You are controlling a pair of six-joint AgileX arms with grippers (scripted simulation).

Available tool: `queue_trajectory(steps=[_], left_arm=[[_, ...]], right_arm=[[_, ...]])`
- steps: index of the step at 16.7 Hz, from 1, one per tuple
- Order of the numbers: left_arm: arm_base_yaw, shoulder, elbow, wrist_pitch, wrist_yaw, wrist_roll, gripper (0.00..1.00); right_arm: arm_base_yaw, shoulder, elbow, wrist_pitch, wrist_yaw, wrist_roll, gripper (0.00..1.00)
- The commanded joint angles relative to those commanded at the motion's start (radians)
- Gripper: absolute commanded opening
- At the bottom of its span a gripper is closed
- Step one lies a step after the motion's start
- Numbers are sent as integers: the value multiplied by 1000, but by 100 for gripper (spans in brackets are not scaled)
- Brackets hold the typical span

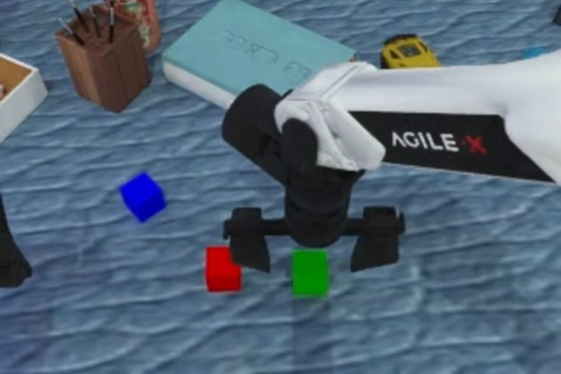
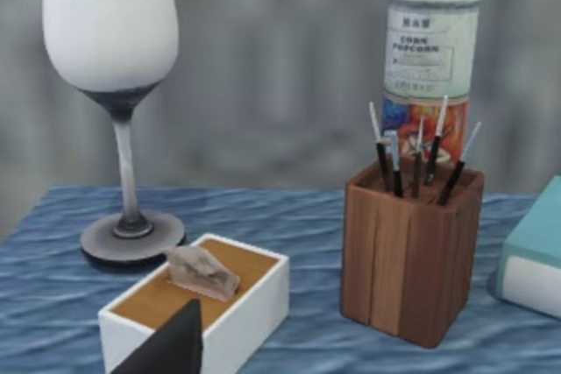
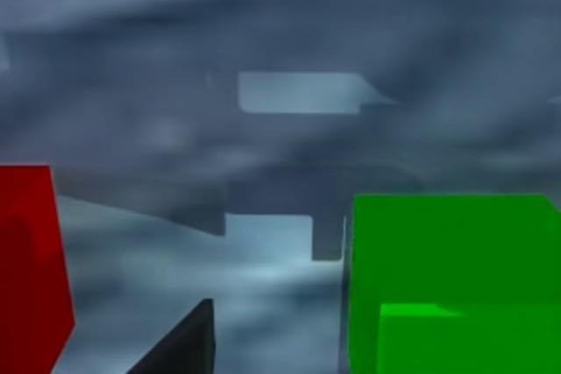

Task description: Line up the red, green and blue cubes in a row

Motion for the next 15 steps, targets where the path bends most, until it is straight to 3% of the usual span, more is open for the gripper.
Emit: queue_trajectory(steps=[4,10,15], left_arm=[[0,0,0,0,0,0,100],[0,0,0,0,0,0,100],[0,0,0,0,0,0,100]], right_arm=[[0,-5,16,-17,0,1,100],[7,-67,146,-221,-1,1,100],[3,-76,161,-239,-1,-1,100]])
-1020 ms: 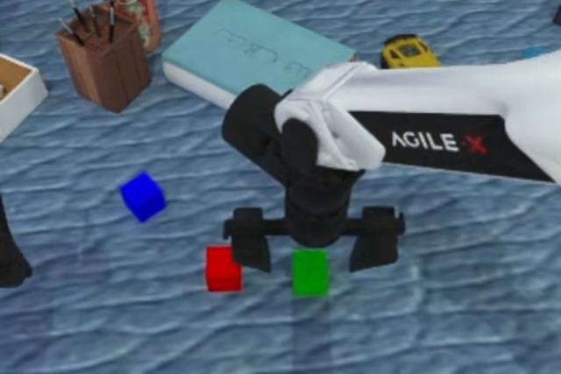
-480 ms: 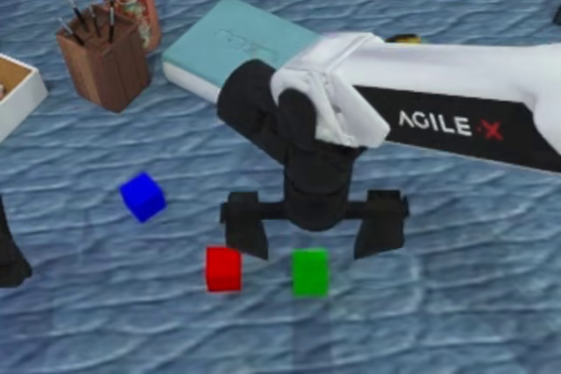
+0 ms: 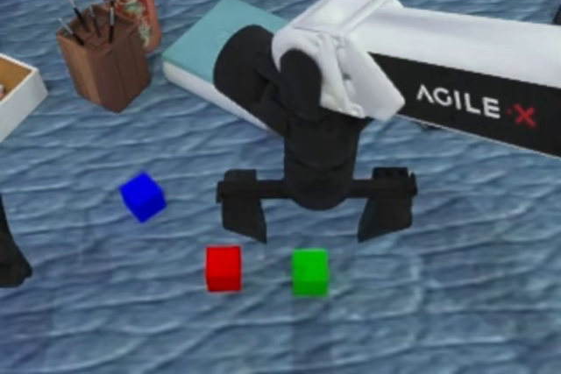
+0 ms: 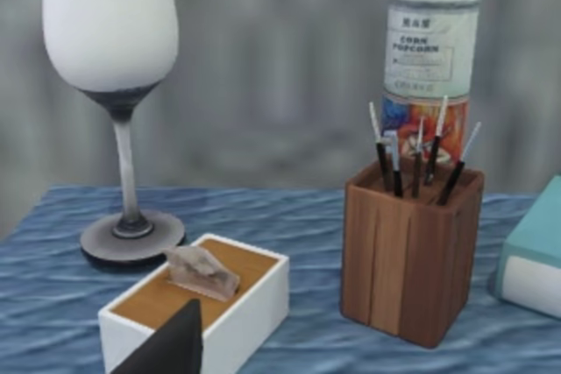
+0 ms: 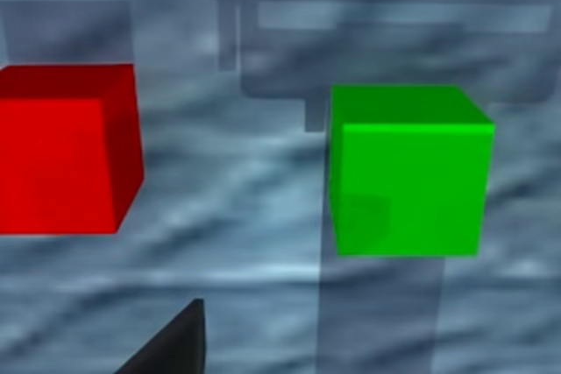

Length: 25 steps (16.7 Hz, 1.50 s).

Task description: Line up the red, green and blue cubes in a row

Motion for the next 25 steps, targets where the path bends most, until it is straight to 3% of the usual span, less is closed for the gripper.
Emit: queue_trajectory(steps=[3,7,12,15,20,25], left_arm=[[-6,26,26,-18,1,10,100],[-37,188,179,-118,3,64,100],[-95,601,499,-336,1,182,100],[-136,925,709,-493,-1,265,100],[-207,1424,1047,-751,-4,401,100],[-266,1800,1341,-951,-2,509,100]], right_arm=[[-12,-30,-24,14,12,-17,100],[-85,-217,-165,103,67,-107,100],[-254,-674,-499,308,140,-290,100],[-381,-1018,-764,464,162,-418,100],[-577,-1540,-1201,728,145,-612,100],[-722,-1882,-1527,974,74,-749,100]])
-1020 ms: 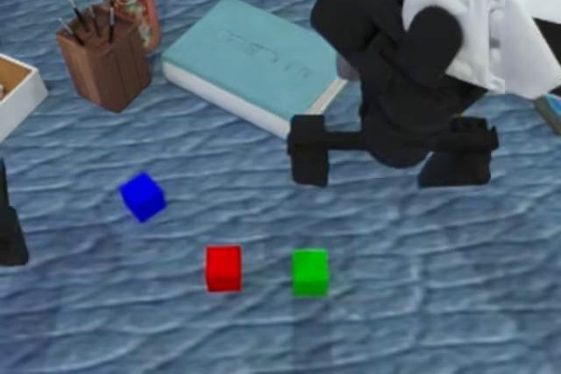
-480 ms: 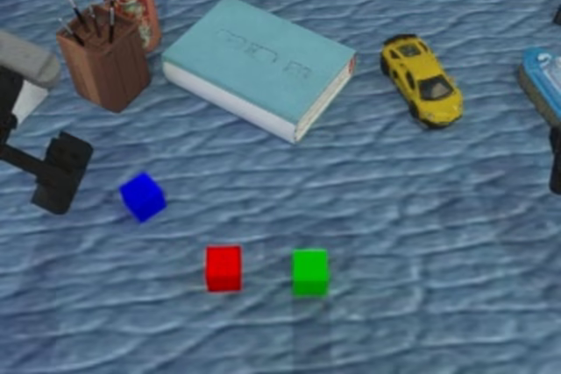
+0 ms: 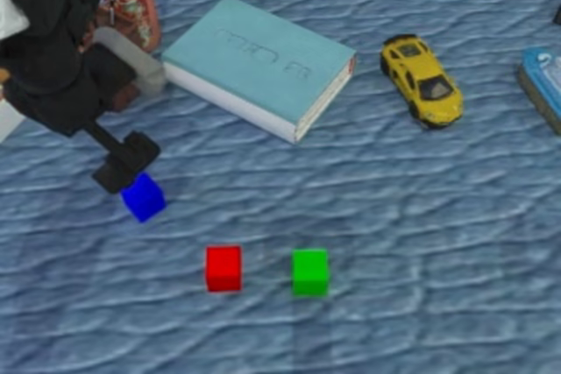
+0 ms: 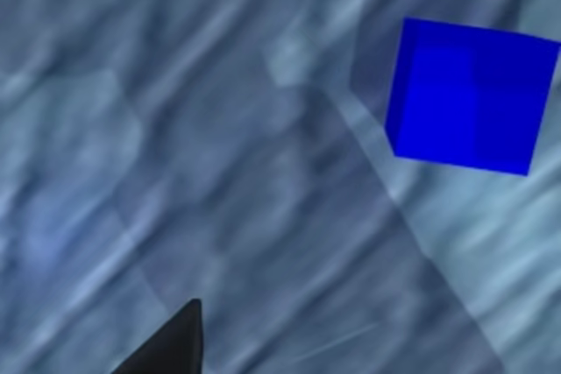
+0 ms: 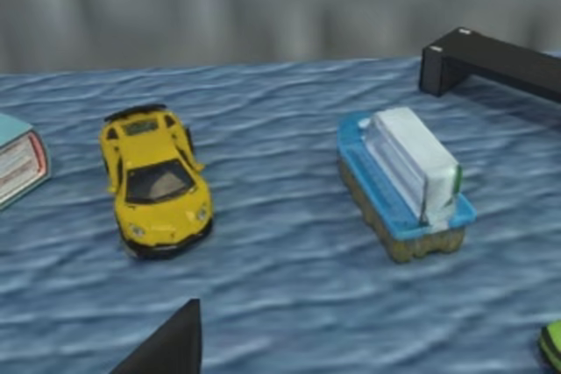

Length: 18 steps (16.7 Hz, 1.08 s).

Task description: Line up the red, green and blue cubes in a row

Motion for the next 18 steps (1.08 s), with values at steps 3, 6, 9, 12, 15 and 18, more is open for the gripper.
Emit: queue_trajectory(steps=[3,6,9,12,15,18], left_arm=[[-24,154,125,-76,2,44,100],[-37,233,197,-117,3,68,100],[-39,242,205,-122,3,71,100],[-34,244,206,-122,3,71,100],[-37,261,180,-82,4,73,100],[-37,307,116,36,4,73,100]], right_arm=[[-55,-145,-121,115,-48,-48,100],[-83,-220,-181,180,-80,-71,100],[-87,-227,-189,189,-85,-73,100],[-87,-227,-189,189,-85,-73,100],[-87,-227,-189,189,-85,-73,100],[-87,-227,-189,189,-85,-73,100]])
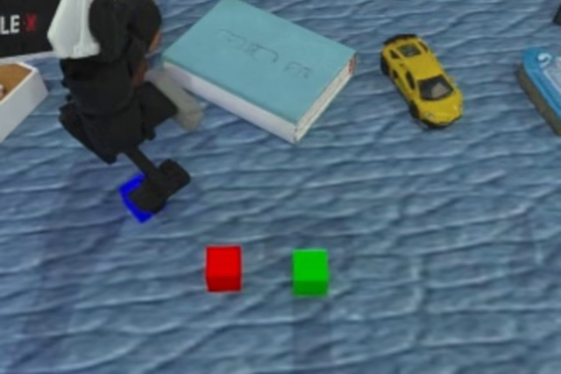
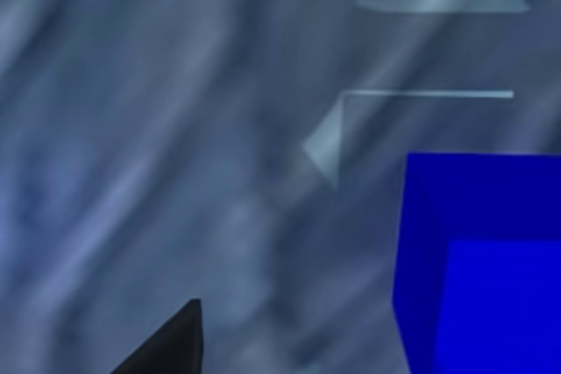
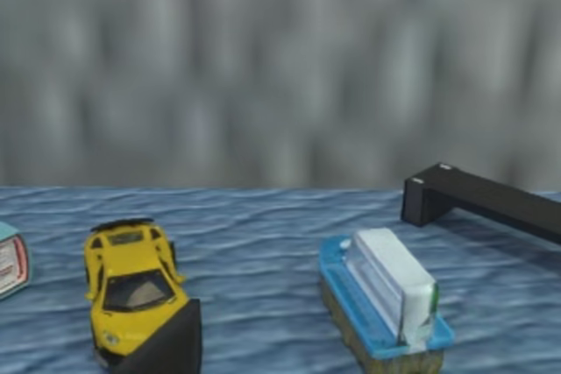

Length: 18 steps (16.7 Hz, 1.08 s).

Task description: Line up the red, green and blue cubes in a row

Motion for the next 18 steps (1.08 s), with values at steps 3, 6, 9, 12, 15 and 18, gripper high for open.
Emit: queue_trajectory(steps=[3,6,9,12,15,18], left_arm=[[0,44,-58,101,0,0,100],[-1,53,-69,118,0,1,100],[-1,53,-69,118,0,1,92],[-1,53,-69,118,0,1,70],[-1,53,-69,118,0,1,47],[-1,53,-69,118,0,1,25]], right_arm=[[0,0,0,0,0,0,100],[0,0,0,0,0,0,100],[0,0,0,0,0,0,100],[0,0,0,0,0,0,100],[0,0,0,0,0,0,100],[0,0,0,0,0,0,100]])
